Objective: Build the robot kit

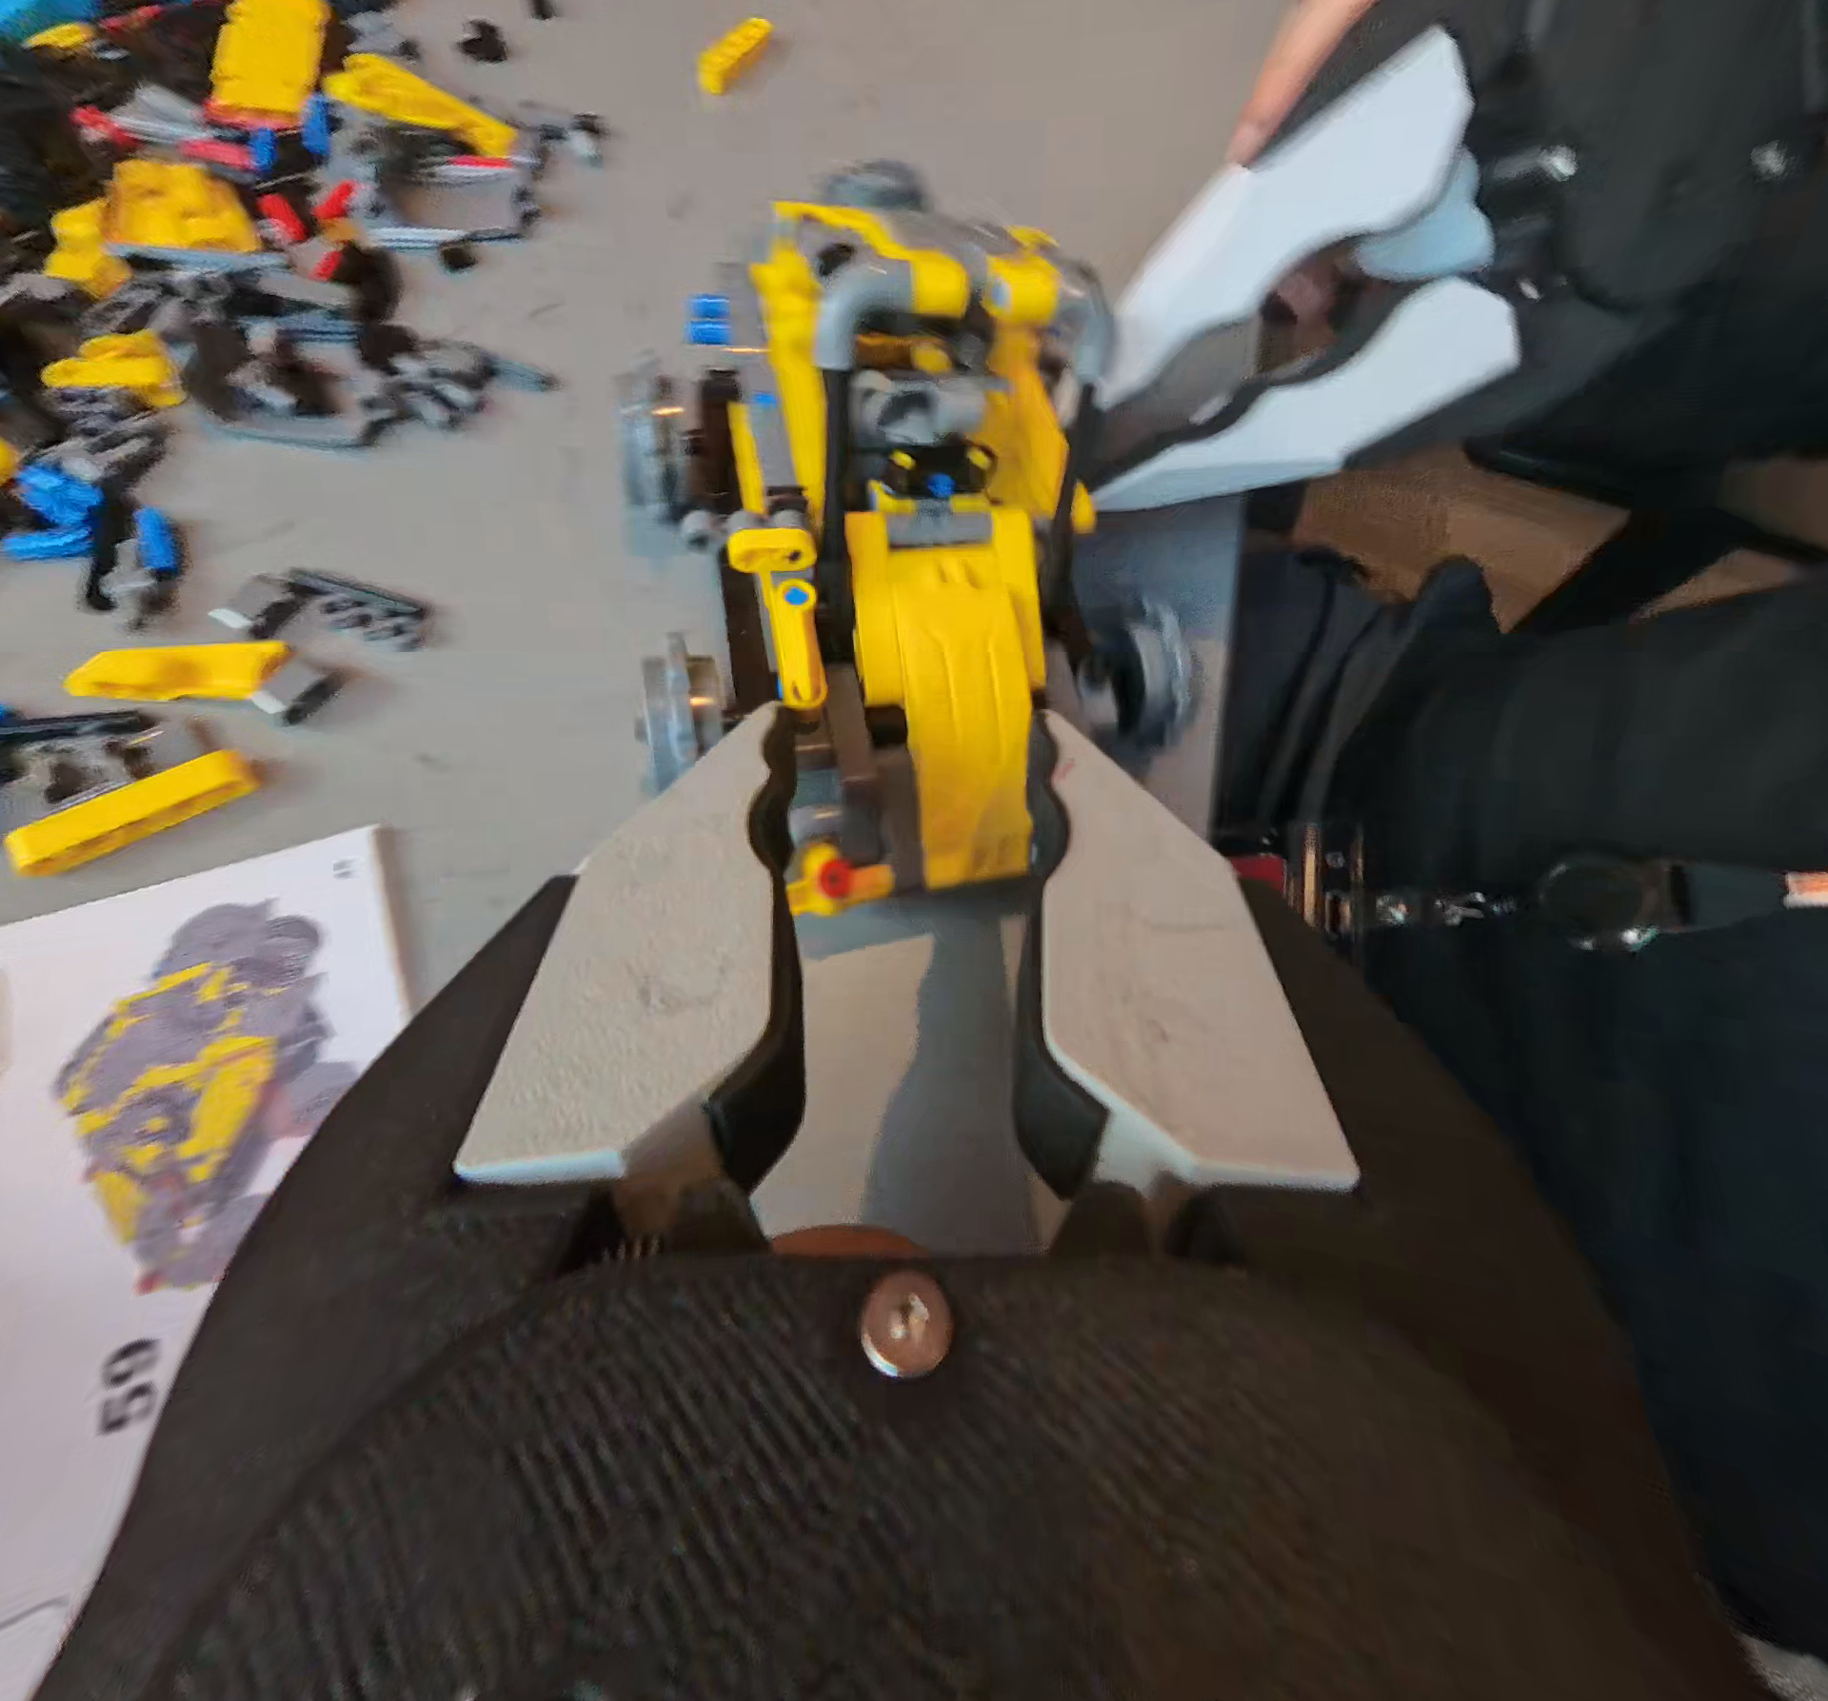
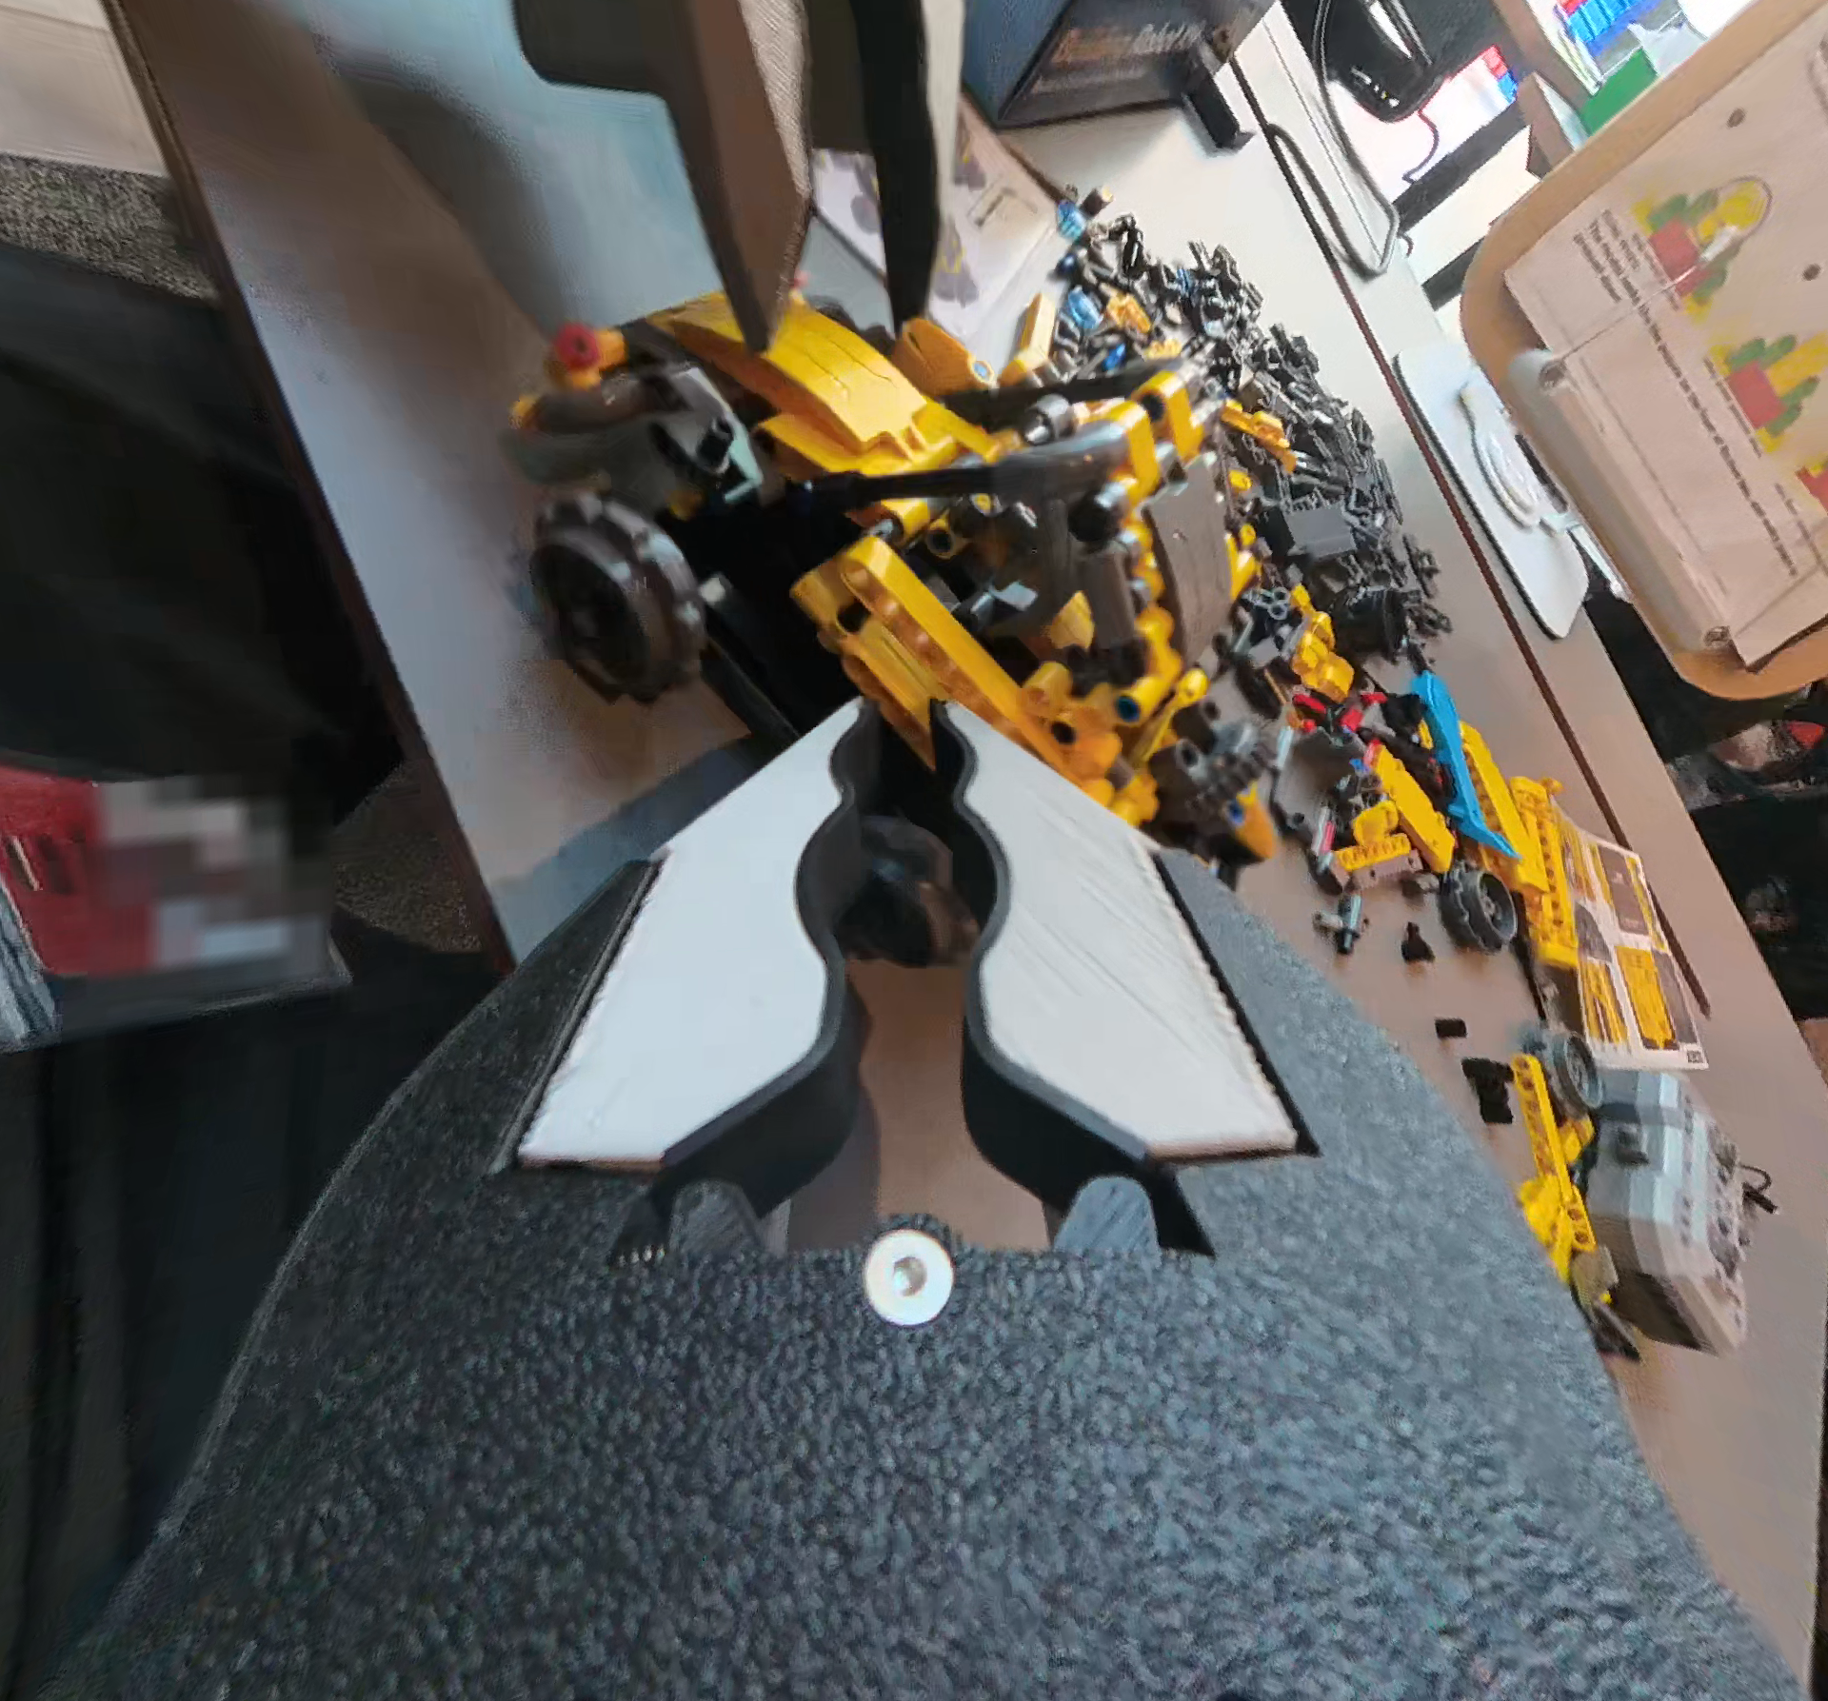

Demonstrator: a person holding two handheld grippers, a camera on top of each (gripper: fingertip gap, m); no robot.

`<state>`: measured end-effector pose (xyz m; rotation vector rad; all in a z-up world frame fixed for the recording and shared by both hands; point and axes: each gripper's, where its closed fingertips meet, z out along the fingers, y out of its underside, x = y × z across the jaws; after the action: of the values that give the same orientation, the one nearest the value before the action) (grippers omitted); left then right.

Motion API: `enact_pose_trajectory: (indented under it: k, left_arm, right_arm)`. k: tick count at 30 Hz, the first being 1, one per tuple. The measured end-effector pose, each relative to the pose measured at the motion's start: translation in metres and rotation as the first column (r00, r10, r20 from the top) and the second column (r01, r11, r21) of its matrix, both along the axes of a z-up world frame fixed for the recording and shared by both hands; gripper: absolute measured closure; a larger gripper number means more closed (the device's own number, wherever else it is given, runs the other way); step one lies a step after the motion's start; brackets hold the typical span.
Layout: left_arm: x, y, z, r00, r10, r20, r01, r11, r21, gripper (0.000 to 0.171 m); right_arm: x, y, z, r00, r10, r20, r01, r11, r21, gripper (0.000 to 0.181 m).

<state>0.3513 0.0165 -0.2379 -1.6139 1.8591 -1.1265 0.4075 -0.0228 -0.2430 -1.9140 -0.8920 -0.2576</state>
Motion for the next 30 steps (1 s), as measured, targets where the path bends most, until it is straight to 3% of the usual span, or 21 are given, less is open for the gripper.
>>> enact_pose_trajectory:
  k: [2,3,4,6,9,11,14,15,18,22,25,30]
  left_arm:
    - [-0.005,-0.019,0.001,0.999,-0.046,0.022,0.043,0.991,0.124,0.147]
    - [-0.005,-0.02,0.004,0.998,-0.045,0.043,0.036,0.98,0.195,0.148]
    - [-0.003,-0.017,0.011,0.997,-0.037,0.069,0.019,0.968,0.25,0.146]
    - [0.004,-0.008,0.026,0.994,-0.014,0.109,-0.018,0.956,0.291,0.127]
    - [0.022,-0.009,0.031,0.995,-0.027,0.099,0.006,0.979,0.205,0.097]
    - [0.034,-0.009,0.021,0.997,-0.03,0.064,0.02,0.987,0.159,0.094]
    - [0.045,-0.019,0.01,0.998,-0.05,0.028,0.048,0.996,0.071,0.098]
    - [0.047,-0.021,0.009,0.998,-0.052,0.028,0.05,0.997,0.063,0.102]
    - [0.049,-0.021,0.006,0.998,-0.044,0.034,0.042,0.996,0.081,0.119]
    - [0.052,-0.021,0.005,0.999,-0.044,0.028,0.043,0.998,0.052,0.119]
    - [0.053,-0.027,0.005,0.997,-0.074,0.034,0.073,0.997,0.029,0.127]
    - [0.056,-0.03,0.002,0.996,-0.081,0.03,0.08,0.996,0.028,0.115]
  right_arm:
    - [0.001,-0.014,-0.005,1.0,0.015,-0.005,-0.016,1.0,-0.01,0.165]
    - [0.003,-0.02,-0.005,0.999,-0.001,-0.033,0.001,1.0,-0.008,0.166]
    - [0.005,-0.026,-0.004,0.996,-0.021,-0.091,0.02,1.0,-0.019,0.166]
    - [0.01,-0.036,-0.003,0.957,-0.076,-0.281,0.052,0.994,-0.091,0.171]
    - [0.012,-0.043,0.012,0.85,-0.066,-0.522,0.02,0.995,-0.093,0.161]
    - [0.012,-0.044,0.016,0.798,-0.057,-0.601,0.005,0.996,-0.088,0.159]
    - [0.009,-0.04,0.005,0.774,-0.101,-0.625,0.006,0.988,-0.152,0.158]
    - [0.006,-0.038,0.004,0.729,-0.121,-0.674,-0.006,0.983,-0.183,0.161]
    - [0.0,-0.034,0.009,0.487,-0.182,-0.854,-0.084,0.964,-0.254,0.156]
    - [0.007,-0.026,0.01,0.253,-0.262,-0.931,-0.103,0.95,-0.296,0.164]
    - [0.007,-0.025,0.011,0.165,-0.297,-0.94,-0.123,0.94,-0.319,0.164]
    - [0.009,-0.022,0.013,0.048,-0.339,-0.94,-0.141,0.929,-0.342,0.164]
